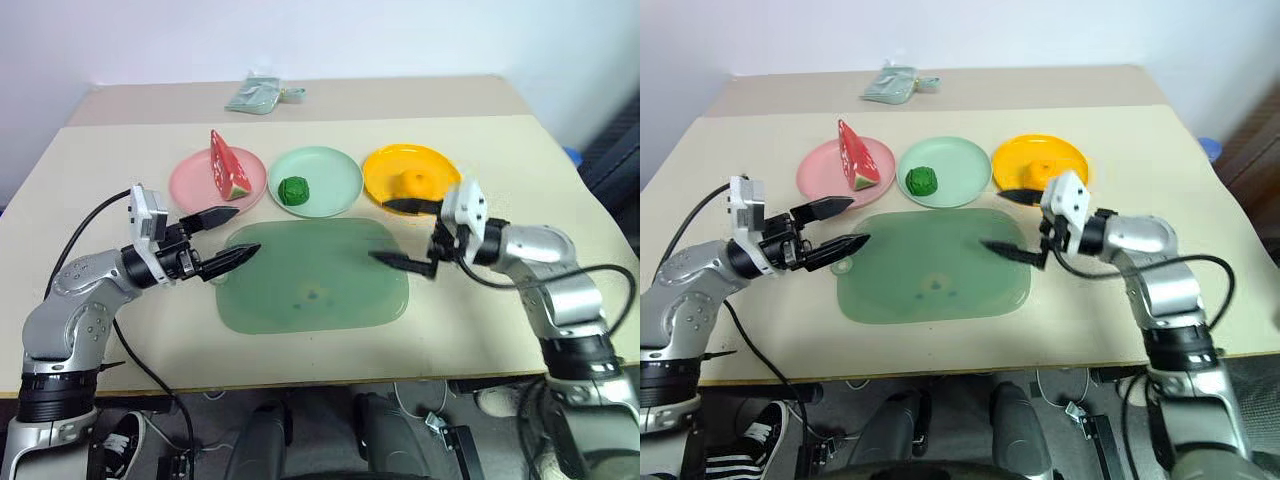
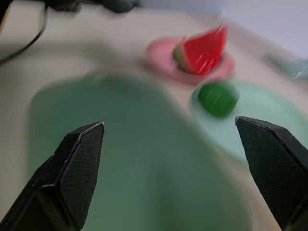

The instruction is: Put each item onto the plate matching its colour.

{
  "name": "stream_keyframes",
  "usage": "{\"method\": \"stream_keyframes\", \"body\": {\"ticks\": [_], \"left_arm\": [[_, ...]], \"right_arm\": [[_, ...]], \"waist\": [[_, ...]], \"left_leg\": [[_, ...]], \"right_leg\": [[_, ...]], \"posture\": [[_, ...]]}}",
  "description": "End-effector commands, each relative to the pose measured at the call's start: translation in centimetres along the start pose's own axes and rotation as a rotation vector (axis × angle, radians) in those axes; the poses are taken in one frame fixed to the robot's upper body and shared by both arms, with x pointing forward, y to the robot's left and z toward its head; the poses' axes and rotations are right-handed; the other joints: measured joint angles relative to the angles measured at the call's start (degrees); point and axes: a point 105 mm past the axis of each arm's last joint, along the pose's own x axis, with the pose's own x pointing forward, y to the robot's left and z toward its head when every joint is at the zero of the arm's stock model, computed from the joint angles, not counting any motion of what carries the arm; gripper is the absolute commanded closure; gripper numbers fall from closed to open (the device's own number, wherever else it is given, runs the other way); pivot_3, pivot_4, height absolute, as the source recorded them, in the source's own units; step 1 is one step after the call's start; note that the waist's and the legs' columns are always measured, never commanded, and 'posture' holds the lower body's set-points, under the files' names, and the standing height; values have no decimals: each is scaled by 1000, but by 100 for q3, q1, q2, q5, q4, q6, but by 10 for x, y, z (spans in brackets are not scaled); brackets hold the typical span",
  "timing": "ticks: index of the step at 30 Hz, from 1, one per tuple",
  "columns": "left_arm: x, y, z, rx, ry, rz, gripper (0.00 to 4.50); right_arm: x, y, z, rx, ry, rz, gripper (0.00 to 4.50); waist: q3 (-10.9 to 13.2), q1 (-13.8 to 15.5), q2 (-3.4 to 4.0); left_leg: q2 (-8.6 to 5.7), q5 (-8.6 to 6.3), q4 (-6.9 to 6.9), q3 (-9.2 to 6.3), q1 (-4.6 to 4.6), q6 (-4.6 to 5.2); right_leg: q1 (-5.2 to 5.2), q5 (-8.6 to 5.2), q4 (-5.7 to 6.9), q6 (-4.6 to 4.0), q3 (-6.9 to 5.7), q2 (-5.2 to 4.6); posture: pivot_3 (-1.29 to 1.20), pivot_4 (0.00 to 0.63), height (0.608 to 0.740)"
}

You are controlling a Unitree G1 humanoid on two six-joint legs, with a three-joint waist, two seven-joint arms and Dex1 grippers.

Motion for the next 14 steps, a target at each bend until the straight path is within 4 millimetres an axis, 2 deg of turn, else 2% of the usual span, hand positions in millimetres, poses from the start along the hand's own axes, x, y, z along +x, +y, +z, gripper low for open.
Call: {"method": "stream_keyframes", "body": {"ticks": [1, 5, 14], "left_arm": [[9, 2, 3, 15, -12, -63, 0], [24, 9, 3, 5, -7, -133, 0], [51, 21, 4, 16, -41, -220, 0]], "right_arm": [[-23, -2, 21, -59, -11, -69, 45], [-37, -3, 16, -60, 47, -153, 45], [-49, -18, 21, -104, 79, -274, 45]], "waist": [[-1, 13, -1], [-3, 49, -7], [-3, 156, -6]], "left_leg": [[0, 0, 2, 0, 0, 0], [-1, 0, 8, 0, 0, 0], [-2, 0, 13, 3, -1, 1]], "right_leg": [[2, 0, -1, 0, 0, 0], [6, 0, -2, 1, 0, -1], [7, 1, -3, 1, 1, -1]], "posture": [[0, 150, 738], [0, 150, 738], [0, 150, 738]]}}
